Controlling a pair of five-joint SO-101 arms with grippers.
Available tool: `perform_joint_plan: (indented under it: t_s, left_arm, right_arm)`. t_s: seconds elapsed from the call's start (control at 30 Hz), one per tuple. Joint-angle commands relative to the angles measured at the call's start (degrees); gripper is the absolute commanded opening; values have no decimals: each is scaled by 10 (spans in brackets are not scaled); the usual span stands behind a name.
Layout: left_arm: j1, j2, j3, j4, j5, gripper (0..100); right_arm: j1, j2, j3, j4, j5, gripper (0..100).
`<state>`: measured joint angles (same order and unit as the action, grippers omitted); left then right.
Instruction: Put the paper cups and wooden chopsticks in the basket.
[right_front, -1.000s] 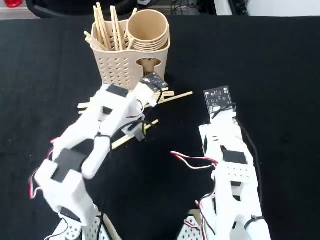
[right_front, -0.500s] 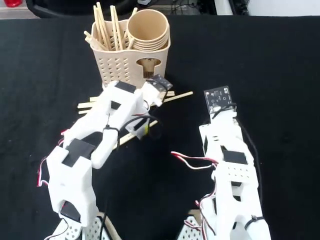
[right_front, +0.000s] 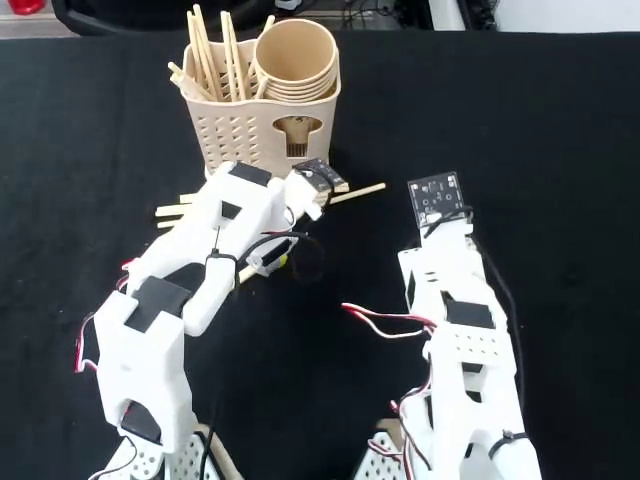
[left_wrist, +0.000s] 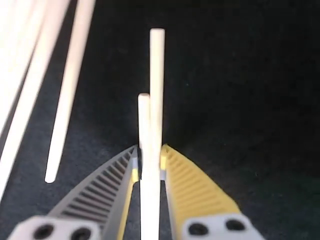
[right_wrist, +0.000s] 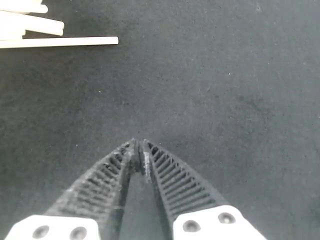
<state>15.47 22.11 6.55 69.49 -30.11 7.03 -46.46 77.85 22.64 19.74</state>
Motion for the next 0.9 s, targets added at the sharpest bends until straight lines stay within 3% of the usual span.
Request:
perform_joint_plan:
  t_s: [0.0,0.3,0.53,0.73,0.87]
  left_arm:
    - [-8,-2,11,-4,16,30]
    - [-6,-136,95,-18,36,30]
    - [-5,-389,255,-78,50,30]
    - [-12,-600,339,-69,51,29]
    - [-14,-731,338,-14,49,29]
  right_arm:
    - [3,-12,-34,2,3,13]
    - [3,-12,-34,2,3,13]
    - [3,-12,-34,2,4,13]
    - [3,-12,-33,2,3,13]
    - [3,-12,-32,1,3,13]
